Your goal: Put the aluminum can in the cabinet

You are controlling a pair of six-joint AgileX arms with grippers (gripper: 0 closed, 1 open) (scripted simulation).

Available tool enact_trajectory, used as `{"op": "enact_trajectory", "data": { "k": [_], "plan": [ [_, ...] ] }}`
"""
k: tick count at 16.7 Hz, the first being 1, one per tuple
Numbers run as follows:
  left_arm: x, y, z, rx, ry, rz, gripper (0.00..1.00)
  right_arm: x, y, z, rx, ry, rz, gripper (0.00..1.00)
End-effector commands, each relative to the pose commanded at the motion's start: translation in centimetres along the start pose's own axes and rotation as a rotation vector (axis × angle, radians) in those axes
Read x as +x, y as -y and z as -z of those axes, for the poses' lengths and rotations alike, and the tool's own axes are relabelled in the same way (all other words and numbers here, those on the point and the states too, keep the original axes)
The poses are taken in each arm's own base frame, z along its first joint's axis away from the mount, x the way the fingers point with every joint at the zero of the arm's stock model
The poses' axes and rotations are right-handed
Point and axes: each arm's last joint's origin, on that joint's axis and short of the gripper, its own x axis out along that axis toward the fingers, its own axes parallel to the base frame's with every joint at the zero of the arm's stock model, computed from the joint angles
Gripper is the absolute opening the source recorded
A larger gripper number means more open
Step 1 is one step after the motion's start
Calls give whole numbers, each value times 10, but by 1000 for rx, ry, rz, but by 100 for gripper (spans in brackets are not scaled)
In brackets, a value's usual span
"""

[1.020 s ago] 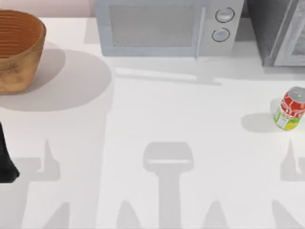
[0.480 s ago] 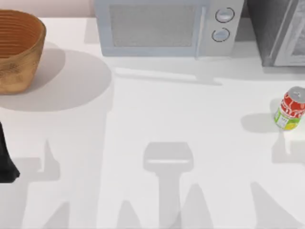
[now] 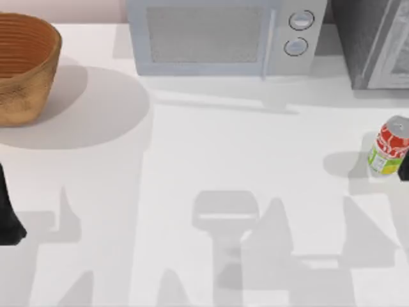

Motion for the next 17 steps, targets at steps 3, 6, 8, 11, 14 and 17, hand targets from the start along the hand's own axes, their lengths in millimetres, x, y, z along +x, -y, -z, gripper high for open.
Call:
{"op": "enact_trajectory", "data": {
  "k": [3,6,8,11,14,17],
  "plan": [
    [0,0,0,0,0,0,100,19,-8,25,0,-39,6,100],
    [0,0,0,0,0,0,100,31,-14,53,1,-73,11,100],
    [0,0,0,0,0,0,100,34,-17,70,1,-91,13,100],
    [0,0,0,0,0,0,100,36,-21,90,2,-112,16,100],
    [0,0,0,0,0,0,100,35,-22,100,3,-121,18,100],
    [0,0,0,0,0,0,100,35,-22,101,3,-122,18,100]
  ]
}}
